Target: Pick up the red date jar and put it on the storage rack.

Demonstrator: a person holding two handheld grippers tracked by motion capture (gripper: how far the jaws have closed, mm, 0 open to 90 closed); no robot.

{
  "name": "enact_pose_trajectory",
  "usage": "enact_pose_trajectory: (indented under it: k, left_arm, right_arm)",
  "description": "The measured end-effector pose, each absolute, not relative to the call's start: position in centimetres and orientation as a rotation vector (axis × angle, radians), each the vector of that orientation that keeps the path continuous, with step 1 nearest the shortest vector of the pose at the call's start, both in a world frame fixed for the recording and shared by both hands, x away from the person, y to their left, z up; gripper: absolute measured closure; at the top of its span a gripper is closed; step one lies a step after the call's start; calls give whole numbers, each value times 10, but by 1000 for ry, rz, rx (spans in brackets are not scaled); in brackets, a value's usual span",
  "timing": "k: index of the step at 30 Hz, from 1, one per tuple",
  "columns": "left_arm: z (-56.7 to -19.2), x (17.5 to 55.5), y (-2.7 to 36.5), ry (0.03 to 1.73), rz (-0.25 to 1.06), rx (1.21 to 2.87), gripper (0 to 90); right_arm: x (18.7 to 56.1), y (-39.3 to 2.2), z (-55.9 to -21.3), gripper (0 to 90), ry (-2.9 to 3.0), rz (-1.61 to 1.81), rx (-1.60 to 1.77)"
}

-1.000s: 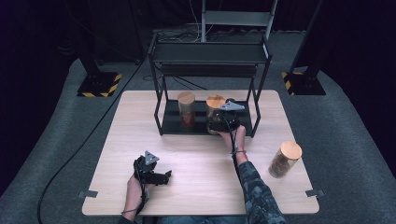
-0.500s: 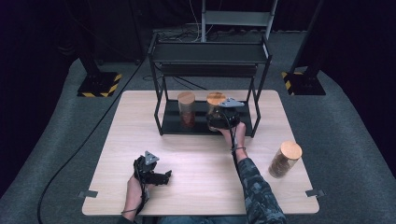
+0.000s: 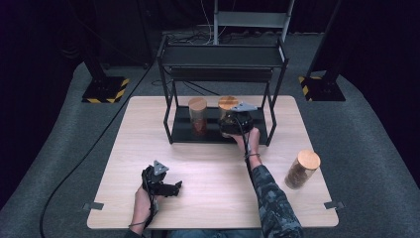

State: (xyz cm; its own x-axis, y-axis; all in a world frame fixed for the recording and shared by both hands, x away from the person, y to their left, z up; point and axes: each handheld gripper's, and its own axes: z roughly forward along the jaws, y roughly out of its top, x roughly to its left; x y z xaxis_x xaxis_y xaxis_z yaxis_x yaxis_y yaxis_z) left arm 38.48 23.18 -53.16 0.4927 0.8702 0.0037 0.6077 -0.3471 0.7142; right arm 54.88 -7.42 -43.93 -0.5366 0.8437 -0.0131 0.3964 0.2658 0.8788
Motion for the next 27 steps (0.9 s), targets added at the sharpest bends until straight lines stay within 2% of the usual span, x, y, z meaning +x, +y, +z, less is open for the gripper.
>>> enact_pose_trajectory:
  k: [27]
  left_arm:
    - [-532,385,232,1211,512,2079,1]
  right_arm:
    - [560,-71,-444,250,2046,1195,1133]
